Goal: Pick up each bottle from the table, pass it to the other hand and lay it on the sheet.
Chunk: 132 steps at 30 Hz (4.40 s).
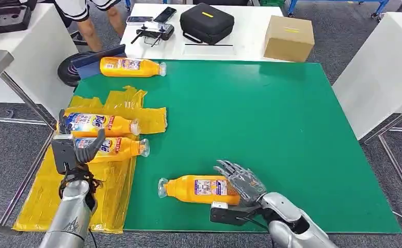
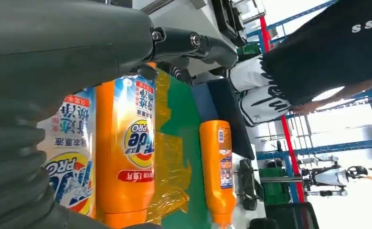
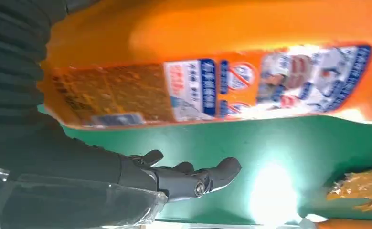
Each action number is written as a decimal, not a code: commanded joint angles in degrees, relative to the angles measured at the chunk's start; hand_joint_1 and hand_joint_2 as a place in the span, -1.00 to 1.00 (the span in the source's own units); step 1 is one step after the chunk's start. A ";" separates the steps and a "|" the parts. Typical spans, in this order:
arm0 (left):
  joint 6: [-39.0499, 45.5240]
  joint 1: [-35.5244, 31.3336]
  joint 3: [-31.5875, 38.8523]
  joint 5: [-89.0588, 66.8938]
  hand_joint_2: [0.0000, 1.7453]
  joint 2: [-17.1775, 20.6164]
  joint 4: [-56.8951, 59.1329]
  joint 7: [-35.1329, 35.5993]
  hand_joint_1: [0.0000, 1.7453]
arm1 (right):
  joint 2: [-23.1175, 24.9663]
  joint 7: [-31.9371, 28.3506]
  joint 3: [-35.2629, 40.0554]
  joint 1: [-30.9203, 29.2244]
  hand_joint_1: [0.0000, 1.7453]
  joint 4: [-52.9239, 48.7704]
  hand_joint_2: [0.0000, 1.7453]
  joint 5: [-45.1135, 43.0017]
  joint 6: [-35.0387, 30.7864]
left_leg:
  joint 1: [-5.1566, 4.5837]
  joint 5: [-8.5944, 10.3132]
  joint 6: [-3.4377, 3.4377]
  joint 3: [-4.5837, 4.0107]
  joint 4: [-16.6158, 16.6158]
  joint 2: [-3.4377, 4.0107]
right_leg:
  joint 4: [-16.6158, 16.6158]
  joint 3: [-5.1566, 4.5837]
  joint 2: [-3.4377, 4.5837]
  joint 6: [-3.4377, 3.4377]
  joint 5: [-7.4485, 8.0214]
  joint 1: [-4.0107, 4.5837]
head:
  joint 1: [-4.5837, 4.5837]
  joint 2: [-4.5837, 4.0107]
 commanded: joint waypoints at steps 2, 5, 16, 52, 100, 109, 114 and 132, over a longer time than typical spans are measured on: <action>0.26 1.41 -0.81 -0.38 1.00 -0.11 -2.00 0.76 -1.00 | 5.20 2.82 3.17 -5.02 -1.00 10.27 1.00 0.98 -0.60 | 0.06 -0.17 -0.26 0.36 -0.02 0.19 | -0.06 0.32 0.16 -0.17 -0.10 0.06 | 0.02 0.00; 0.23 1.57 -0.81 -0.37 1.00 -0.09 -2.00 0.74 -1.00 | 5.29 2.83 3.19 -5.09 -1.00 10.34 1.00 0.99 -0.60 | 0.06 -0.18 -0.29 0.38 -0.02 0.23 | -0.05 0.33 0.20 -0.18 -0.09 0.06 | 0.02 0.00; 0.14 1.80 -0.77 -0.39 1.00 -0.09 -2.59 0.94 -1.00 | 5.49 3.53 3.41 -5.49 -1.00 11.39 1.00 1.36 -0.63 | 0.07 -0.16 -0.26 0.34 -0.01 0.11 | -0.05 0.32 0.08 -0.17 -0.11 0.06 | 0.02 0.00; 0.49 5.38 -4.79 3.39 1.00 0.65 -9.08 0.01 -1.00 | 13.90 15.03 -0.22 -6.55 1.00 29.46 1.00 17.98 -4.27 | 0.25 -0.16 -0.52 1.40 -0.15 0.05 | -0.23 0.59 -0.06 -0.57 -0.27 0.07 | 0.04 0.00; -10.30 9.37 -14.63 1.99 1.00 1.33 -19.57 9.17 -1.00 | 21.39 -2.24 -14.51 -4.53 1.00 6.20 1.00 3.95 -32.49 | 0.21 -0.15 -0.51 0.44 -0.03 0.23 | -0.02 0.32 0.18 -0.49 -0.07 0.17 | 0.02 0.00; -26.99 6.87 -17.26 11.24 1.00 3.46 -15.87 13.88 -1.00 | 23.53 -17.19 -12.72 -9.29 1.00 16.73 1.00 -16.57 -19.16 | 0.23 -0.14 -0.53 0.42 -0.06 0.28 | -0.06 0.28 0.19 -0.51 -0.05 0.19 | 0.02 0.00; -30.31 6.39 -17.80 13.70 1.00 4.00 -15.30 14.73 -1.00 | 23.63 -17.57 -12.59 -9.87 1.00 17.62 1.00 -17.50 -17.57 | 0.24 -0.21 -0.60 0.51 -0.04 0.22 | -0.04 0.40 0.18 -0.55 -0.13 0.20 | 0.02 0.00; -37.32 -4.19 -27.77 19.57 1.00 2.75 -8.61 20.46 -1.00 | 33.28 -28.34 -8.36 -22.10 1.00 40.82 1.00 -18.26 -21.02 | 0.25 -0.18 -0.66 0.45 0.02 0.17 | 0.08 0.36 0.10 -0.56 -0.17 0.21 | 0.02 0.00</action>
